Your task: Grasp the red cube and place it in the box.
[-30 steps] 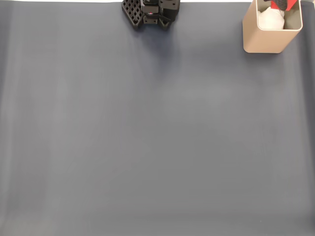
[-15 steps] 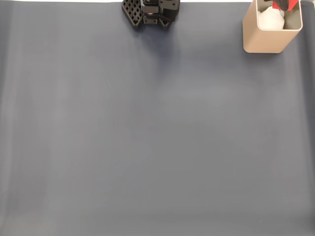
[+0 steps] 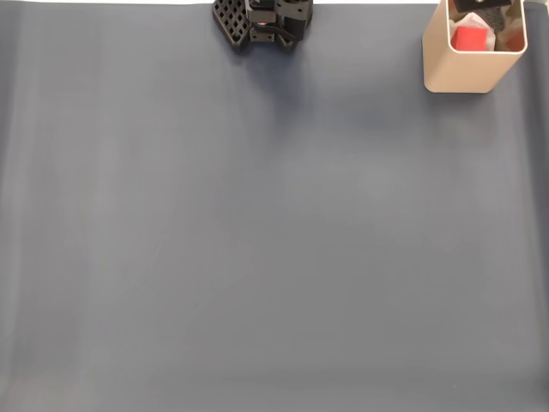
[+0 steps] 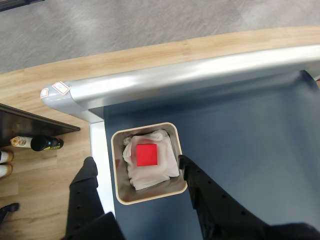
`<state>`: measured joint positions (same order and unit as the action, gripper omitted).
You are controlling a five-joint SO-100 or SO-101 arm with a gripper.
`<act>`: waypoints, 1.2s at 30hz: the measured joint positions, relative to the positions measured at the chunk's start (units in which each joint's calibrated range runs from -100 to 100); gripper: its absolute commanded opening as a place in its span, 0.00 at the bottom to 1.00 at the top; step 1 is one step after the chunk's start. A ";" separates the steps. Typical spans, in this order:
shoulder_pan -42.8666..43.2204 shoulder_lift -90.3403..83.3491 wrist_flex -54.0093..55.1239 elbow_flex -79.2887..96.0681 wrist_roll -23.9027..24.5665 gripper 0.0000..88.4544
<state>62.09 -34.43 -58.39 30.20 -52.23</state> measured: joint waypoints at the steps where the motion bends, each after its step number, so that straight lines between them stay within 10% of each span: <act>1: 0.00 0.00 0.00 0.00 0.00 0.44; 24: -0.07 -2.61 2.23 2.80 1.12 0.42; 36: -3.19 -3.56 2.94 3.25 1.12 0.02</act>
<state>58.90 -37.99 -55.45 33.45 -51.11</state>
